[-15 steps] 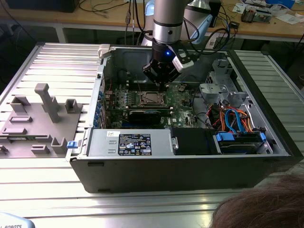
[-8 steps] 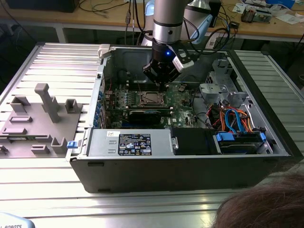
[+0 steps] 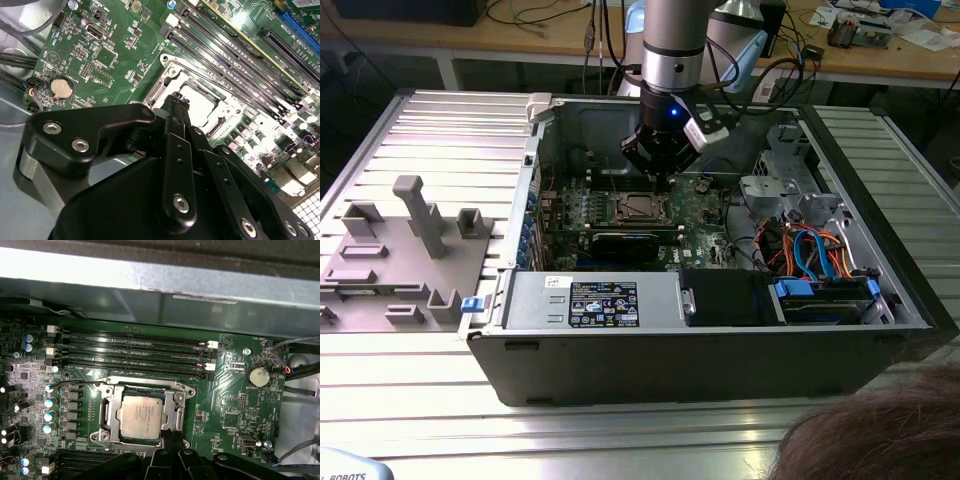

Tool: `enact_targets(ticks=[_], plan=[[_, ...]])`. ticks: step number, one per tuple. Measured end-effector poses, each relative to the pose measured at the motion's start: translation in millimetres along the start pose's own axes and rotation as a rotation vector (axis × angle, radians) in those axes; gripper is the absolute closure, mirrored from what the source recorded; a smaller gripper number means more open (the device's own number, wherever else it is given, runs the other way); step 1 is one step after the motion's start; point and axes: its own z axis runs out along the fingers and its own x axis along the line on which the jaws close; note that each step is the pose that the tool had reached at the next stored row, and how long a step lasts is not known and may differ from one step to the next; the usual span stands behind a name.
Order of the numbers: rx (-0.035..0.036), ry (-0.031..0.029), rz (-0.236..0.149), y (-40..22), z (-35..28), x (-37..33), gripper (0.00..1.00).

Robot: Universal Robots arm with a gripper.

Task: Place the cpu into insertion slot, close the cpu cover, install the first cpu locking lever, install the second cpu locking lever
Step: 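Install the first cpu locking lever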

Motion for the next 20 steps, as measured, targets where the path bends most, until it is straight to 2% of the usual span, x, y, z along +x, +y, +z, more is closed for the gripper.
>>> enact_targets(ticks=[7,10,20], plan=[[-0.0003,-0.0008,-0.011,0.0,0.0,0.0,0.89],[-0.0009,-0.0031,-0.043,0.0,0.0,0.0,0.89],[-0.0012,-0.0044,-0.062,0.0,0.0,0.0,0.89]])
